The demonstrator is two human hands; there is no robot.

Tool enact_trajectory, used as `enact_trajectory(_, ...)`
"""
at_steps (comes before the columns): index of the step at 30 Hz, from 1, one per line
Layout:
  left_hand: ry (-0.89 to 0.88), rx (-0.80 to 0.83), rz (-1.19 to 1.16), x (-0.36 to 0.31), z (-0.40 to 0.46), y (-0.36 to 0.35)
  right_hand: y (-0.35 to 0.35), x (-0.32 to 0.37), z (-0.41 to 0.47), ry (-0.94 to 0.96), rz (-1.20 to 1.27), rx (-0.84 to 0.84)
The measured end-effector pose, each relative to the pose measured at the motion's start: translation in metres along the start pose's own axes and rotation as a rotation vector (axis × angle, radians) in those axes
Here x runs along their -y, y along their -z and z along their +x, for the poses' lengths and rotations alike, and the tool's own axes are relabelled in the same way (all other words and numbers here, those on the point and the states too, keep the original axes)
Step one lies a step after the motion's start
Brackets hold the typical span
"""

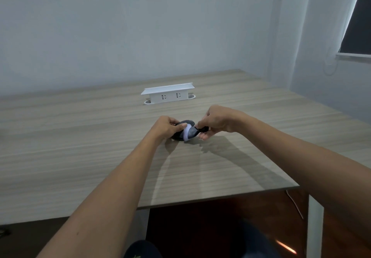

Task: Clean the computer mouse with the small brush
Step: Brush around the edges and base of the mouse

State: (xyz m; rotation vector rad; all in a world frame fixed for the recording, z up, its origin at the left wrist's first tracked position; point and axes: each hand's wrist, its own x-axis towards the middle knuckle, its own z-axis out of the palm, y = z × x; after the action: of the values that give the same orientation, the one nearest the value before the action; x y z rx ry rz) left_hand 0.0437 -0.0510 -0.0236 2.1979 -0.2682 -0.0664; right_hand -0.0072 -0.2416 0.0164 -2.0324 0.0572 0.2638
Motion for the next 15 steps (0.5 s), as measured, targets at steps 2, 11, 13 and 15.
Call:
enact_trajectory(2, -0.002, -0.007, -0.003, 0.001, 0.000, 0.000, 0.003, -0.002, 0.003, 0.011, -0.006, -0.069)
enact_trajectory(11, -0.007, -0.022, -0.025, 0.006, 0.001, -0.001, 0.003, -0.014, 0.006, 0.005, -0.017, 0.032)
enact_trajectory(13, -0.002, -0.023, -0.028, 0.005, 0.002, 0.000, 0.004, -0.013, 0.007, 0.011, -0.022, -0.012)
enact_trajectory(15, 0.002, -0.023, -0.035, 0.004, 0.001, 0.000, 0.007, -0.012, 0.010, 0.024, -0.030, -0.122)
